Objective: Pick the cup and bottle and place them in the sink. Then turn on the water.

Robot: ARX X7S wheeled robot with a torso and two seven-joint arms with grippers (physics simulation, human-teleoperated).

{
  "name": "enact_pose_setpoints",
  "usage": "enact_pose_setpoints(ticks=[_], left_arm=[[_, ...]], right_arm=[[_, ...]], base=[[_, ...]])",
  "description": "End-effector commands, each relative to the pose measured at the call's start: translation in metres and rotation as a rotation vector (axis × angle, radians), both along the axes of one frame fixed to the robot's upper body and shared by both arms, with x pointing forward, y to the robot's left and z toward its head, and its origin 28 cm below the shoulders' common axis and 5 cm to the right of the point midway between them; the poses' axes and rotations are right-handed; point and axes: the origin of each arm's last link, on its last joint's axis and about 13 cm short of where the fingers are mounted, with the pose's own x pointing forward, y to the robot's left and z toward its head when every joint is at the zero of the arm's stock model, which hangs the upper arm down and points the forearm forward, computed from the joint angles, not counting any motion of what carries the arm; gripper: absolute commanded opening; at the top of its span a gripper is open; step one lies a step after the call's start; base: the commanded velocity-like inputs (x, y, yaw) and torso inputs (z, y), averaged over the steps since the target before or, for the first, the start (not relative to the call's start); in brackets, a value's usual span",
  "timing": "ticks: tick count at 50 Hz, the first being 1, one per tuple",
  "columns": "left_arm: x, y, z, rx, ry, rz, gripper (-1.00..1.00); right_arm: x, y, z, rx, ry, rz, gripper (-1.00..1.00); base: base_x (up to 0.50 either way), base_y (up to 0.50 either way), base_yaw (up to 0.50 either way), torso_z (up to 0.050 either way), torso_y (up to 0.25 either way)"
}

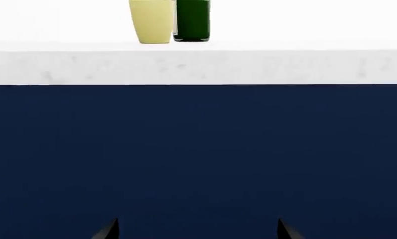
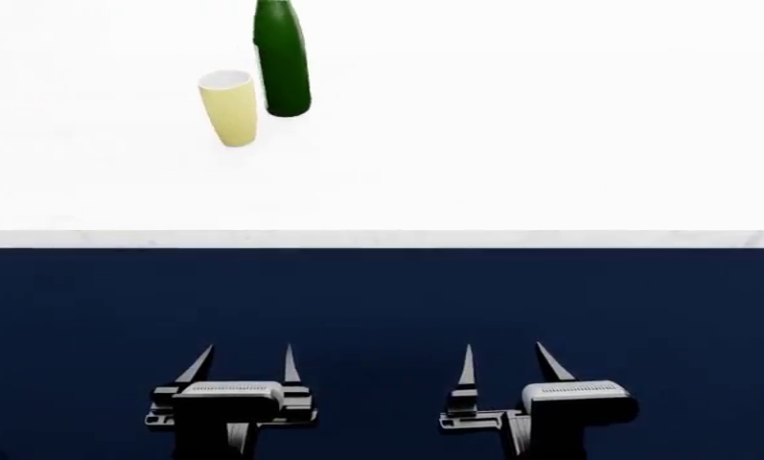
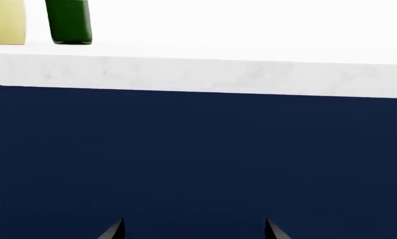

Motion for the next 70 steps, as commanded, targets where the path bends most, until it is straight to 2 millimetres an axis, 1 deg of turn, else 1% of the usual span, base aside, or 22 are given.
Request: enact_pose_setpoints(ticks=[1,25,31,33,36,40,41,43,45,47,51,52,53,57,58,59,60,62,63,65,68,70], left_arm=[[0.001,0.0,0.0,-0.002,0.001,-0.003,1.0],[0.001,0.0,0.001,-0.005,0.002,-0.008,1.0],[0.0,0.001,-0.001,-0.009,0.019,-0.007,1.0],[-0.001,0.0,0.004,-0.043,0.024,-0.005,1.0],[-0.001,0.001,0.009,-0.084,0.051,-0.012,1.0],[-0.006,0.002,0.028,-0.01,0.029,-0.024,1.0],[-0.006,0.003,0.032,-0.01,0.028,-0.025,1.0],[-0.01,0.004,0.049,-0.007,0.011,-0.034,1.0],[-0.013,0.007,0.073,-0.009,-0.016,-0.043,1.0],[-0.015,0.009,0.09,-0.016,-0.037,-0.043,1.0],[-0.019,0.013,0.114,0.017,-0.065,-0.045,1.0],[-0.023,0.014,0.13,0.051,-0.081,-0.037,1.0],[-0.024,0.015,0.136,0.051,-0.092,-0.04,1.0],[-0.03,0.019,0.175,0.077,-0.125,-0.031,1.0],[-0.031,0.019,0.18,0.082,-0.134,-0.031,1.0],[-0.031,0.019,0.181,0.082,-0.134,-0.031,1.0],[-0.027,0.023,0.198,0.105,-0.164,0.014,1.0],[-0.032,0.019,0.2,0.097,-0.154,-0.036,1.0],[-0.031,0.02,0.215,0.143,-0.187,-0.033,1.0],[-0.027,0.023,0.231,0.171,-0.196,-0.012,1.0],[-0.02,0.027,0.244,0.178,-0.208,0.003,1.0],[-0.016,0.029,0.259,0.199,-0.223,0.017,1.0]], right_arm=[[0.0,0.0,0.001,-0.002,0.001,0.0,1.0],[0.0,0.0,-0.002,-0.003,0.01,0.006,1.0],[0.0,0.001,-0.003,-0.013,0.03,0.005,1.0],[0.0,0.0,0.0,-0.009,0.03,-0.009,1.0],[0.0,-0.002,0.017,0.025,0.001,-0.037,1.0],[-0.003,-0.005,0.05,0.043,-0.025,-0.044,1.0],[-0.003,-0.006,0.054,0.042,-0.027,-0.045,1.0],[-0.006,-0.008,0.069,0.027,-0.039,-0.051,1.0],[-0.012,-0.014,0.093,0.009,-0.07,-0.057,1.0],[-0.017,-0.019,0.107,-0.014,-0.091,-0.076,1.0],[-0.023,-0.027,0.128,-0.032,-0.114,-0.104,1.0],[-0.027,-0.031,0.139,-0.046,-0.127,-0.117,1.0],[-0.029,-0.031,0.143,-0.048,-0.131,-0.121,1.0],[-0.036,-0.037,0.172,-0.065,-0.165,-0.159,1.0],[-0.036,-0.038,0.175,-0.069,-0.168,-0.162,1.0],[-0.037,-0.038,0.176,-0.069,-0.168,-0.162,1.0],[-0.035,-0.048,0.193,-0.109,-0.221,-0.239,1.0],[-0.042,-0.039,0.195,-0.07,-0.188,-0.182,1.0],[-0.04,-0.045,0.211,-0.067,-0.215,-0.262,1.0],[-0.043,-0.047,0.231,-0.089,-0.208,-0.291,1.0],[-0.044,-0.048,0.249,-0.087,-0.205,-0.295,1.0],[-0.044,-0.05,0.264,-0.115,-0.193,-0.326,1.0]], base=[[0.0,0.5,0.0,0.0,0.0],[0.0,0.5,0.0,0.0,0.0],[0.0,0.05,0.0,0.0,0.0],[0.0,0.0,0.0,0.0,0.0],[0.0,0.0,0.0,0.0,0.0],[0.0,0.0,0.0,0.0,0.0],[0.0,0.0,0.0,0.0,0.0],[0.0,0.0,0.0,0.0,0.0],[0.0,0.0,0.0,0.0,0.0],[0.0,0.0,0.0,0.0,0.0],[0.0,0.0,0.0,0.0,0.0],[0.0,0.0,0.0,0.0,0.0],[0.0,0.0,0.0,0.0,0.0],[0.0,0.0,0.0,0.0,0.0],[0.0,0.0,0.0,0.0,0.0],[0.0,0.0,0.0,0.0,0.0],[0.0,0.0,0.0,0.0,0.0],[0.0,0.0,0.0,0.0,0.0],[0.0,0.0,0.0,0.0,0.0],[0.0,0.0,0.0,0.0,0.0],[0.0,0.0,0.0,0.0,0.0],[0.0,0.0,0.0,0.0,0.0]])
